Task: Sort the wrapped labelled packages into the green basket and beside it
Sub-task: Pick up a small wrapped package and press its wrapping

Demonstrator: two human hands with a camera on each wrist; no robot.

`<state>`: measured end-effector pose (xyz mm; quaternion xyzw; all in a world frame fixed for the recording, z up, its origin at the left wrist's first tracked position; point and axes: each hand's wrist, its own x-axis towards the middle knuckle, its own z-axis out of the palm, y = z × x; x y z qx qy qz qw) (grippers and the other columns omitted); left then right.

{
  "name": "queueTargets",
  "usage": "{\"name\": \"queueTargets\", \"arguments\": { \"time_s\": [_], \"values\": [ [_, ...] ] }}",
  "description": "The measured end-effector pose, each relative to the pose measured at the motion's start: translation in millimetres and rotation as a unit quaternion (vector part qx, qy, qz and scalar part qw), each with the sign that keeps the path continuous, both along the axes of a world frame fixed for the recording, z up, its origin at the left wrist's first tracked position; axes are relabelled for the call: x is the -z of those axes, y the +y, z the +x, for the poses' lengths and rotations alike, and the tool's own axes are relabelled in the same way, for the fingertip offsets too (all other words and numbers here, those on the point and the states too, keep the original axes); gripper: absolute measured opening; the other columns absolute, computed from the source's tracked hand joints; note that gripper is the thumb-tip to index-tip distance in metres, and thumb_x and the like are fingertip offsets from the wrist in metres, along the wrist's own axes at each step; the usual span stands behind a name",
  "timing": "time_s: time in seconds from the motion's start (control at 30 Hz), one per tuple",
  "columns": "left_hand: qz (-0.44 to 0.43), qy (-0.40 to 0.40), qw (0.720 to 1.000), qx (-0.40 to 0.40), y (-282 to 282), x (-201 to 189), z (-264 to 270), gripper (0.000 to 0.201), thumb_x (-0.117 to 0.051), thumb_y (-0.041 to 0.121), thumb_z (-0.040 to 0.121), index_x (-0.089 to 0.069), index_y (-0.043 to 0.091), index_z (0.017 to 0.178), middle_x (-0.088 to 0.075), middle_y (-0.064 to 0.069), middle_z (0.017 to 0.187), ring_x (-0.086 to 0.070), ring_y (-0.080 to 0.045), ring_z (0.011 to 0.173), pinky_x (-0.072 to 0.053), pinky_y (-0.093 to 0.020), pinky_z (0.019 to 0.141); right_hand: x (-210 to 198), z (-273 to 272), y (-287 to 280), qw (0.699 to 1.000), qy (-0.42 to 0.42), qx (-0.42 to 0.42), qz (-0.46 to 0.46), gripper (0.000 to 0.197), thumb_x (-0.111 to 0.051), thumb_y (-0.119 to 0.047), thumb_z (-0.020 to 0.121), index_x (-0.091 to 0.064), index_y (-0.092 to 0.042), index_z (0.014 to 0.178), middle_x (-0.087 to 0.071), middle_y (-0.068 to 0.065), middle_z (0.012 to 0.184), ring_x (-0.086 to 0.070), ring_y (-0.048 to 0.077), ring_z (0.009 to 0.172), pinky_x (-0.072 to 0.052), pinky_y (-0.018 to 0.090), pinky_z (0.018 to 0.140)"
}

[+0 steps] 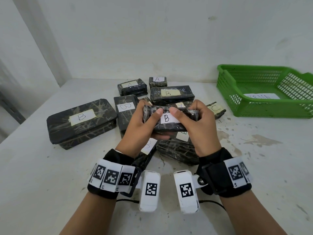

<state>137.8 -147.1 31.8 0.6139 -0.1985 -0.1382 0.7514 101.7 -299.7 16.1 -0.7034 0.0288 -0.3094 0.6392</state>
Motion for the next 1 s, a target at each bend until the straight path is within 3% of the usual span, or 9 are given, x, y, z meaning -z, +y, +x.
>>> {"name": "queueTargets", "arguments": {
  "time_s": [0.13, 0.27, 0.4, 0.5, 0.6, 0.7, 0.77, 0.9, 1.0],
  "values": [
    [-0.033, 0.016, 0.999, -0.020, 0, -1, 1, 0.013, -0.053, 0.019, 0.098, -0.043, 0.012, 0.104, -0.065, -0.006, 0.100, -0.074, -0.025, 0.079, -0.061, -0.034, 0.056, -6, -2, -4, 0.996, 0.029, -0.081, 0.022, 0.036, -0.084, -0.031, 0.073, -0.051, -0.019, 0.079, -0.054, 0.007, 0.079, -0.056, 0.024, 0.078, -0.053, 0.043, 0.077],
    [-0.085, 0.068, 0.993, 0.041, 9, -9, 4, 0.031, -0.060, 0.027, 0.085, -0.045, 0.013, 0.109, -0.070, -0.011, 0.106, -0.074, -0.035, 0.080, -0.062, -0.030, 0.061, -8, -2, -5, 0.995, 0.027, -0.094, 0.022, 0.034, -0.083, -0.033, 0.067, -0.057, -0.024, 0.086, -0.061, 0.008, 0.088, -0.061, 0.034, 0.085, -0.053, 0.056, 0.090],
    [-0.092, 0.050, 0.993, 0.058, 9, -7, 4, 0.030, -0.059, 0.012, 0.083, -0.047, 0.013, 0.111, -0.075, -0.004, 0.097, -0.075, -0.034, 0.081, -0.061, -0.026, 0.062, -9, -2, -8, 0.994, 0.024, -0.096, 0.048, 0.032, -0.085, -0.035, 0.064, -0.059, -0.030, 0.081, -0.062, -0.002, 0.082, -0.062, 0.022, 0.084, -0.053, 0.053, 0.090],
    [-0.101, 0.049, 0.993, 0.040, 6, -2, 5, 0.023, -0.054, 0.005, 0.092, -0.045, 0.010, 0.113, -0.074, -0.005, 0.098, -0.074, -0.036, 0.083, -0.060, -0.025, 0.062, -10, -2, -11, 0.986, 0.043, -0.145, 0.078, 0.051, -0.089, -0.035, 0.064, -0.059, -0.019, 0.102, -0.069, 0.012, 0.105, -0.066, 0.030, 0.103, -0.051, 0.053, 0.098],
    [-0.102, 0.048, 0.993, 0.039, 7, -2, 7, 0.033, -0.060, 0.014, 0.084, -0.044, 0.010, 0.113, -0.072, -0.011, 0.105, -0.074, -0.036, 0.086, -0.061, -0.027, 0.065, -8, -2, -10, 0.986, 0.043, -0.146, 0.073, 0.052, -0.082, -0.021, 0.073, -0.054, -0.008, 0.114, -0.068, 0.016, 0.114, -0.066, 0.029, 0.109, -0.050, 0.049, 0.100],
    [-0.079, 0.015, 0.996, 0.039, 9, 1, 11, 0.043, -0.062, 0.008, 0.083, -0.041, 0.013, 0.121, -0.066, -0.012, 0.115, -0.072, -0.030, 0.095, -0.061, -0.032, 0.073, -6, -1, -9, 0.989, 0.053, -0.130, 0.049, 0.048, -0.082, -0.022, 0.075, -0.053, -0.019, 0.113, -0.065, 0.007, 0.109, -0.066, 0.020, 0.103, -0.052, 0.042, 0.096],
    [-0.066, -0.013, 0.997, 0.044, 11, 2, 12, 0.043, -0.058, -0.003, 0.089, -0.040, 0.018, 0.122, -0.064, -0.005, 0.115, -0.070, -0.025, 0.100, -0.061, -0.037, 0.080, -7, -1, -8, 0.986, 0.073, -0.132, 0.072, 0.059, -0.081, -0.038, 0.072, -0.050, -0.025, 0.121, -0.065, 0.003, 0.115, -0.066, 0.018, 0.106, -0.052, 0.041, 0.096],
    [-0.065, -0.072, 0.994, 0.050, 13, 3, 14, 0.062, -0.055, -0.022, 0.085, -0.033, 0.021, 0.123, -0.066, 0.000, 0.104, -0.067, -0.023, 0.093, -0.060, -0.035, 0.079, -17, -4, -7, 0.966, 0.145, -0.158, 0.146, 0.080, -0.050, -0.068, 0.074, -0.044, -0.019, 0.137, -0.068, 0.006, 0.117, -0.072, 0.024, 0.097, -0.060, 0.037, 0.074],
    [-0.057, -0.086, 0.994, 0.025, 11, 6, 15, 0.072, -0.065, -0.015, 0.079, -0.030, 0.020, 0.131, -0.063, -0.006, 0.113, -0.067, -0.021, 0.098, -0.058, -0.030, 0.078, -15, -5, -5, 0.965, 0.118, -0.161, 0.173, 0.044, -0.049, -0.038, 0.097, -0.047, -0.013, 0.133, -0.069, 0.007, 0.110, -0.070, 0.024, 0.078, -0.057, 0.028, 0.058]
  ]
}}
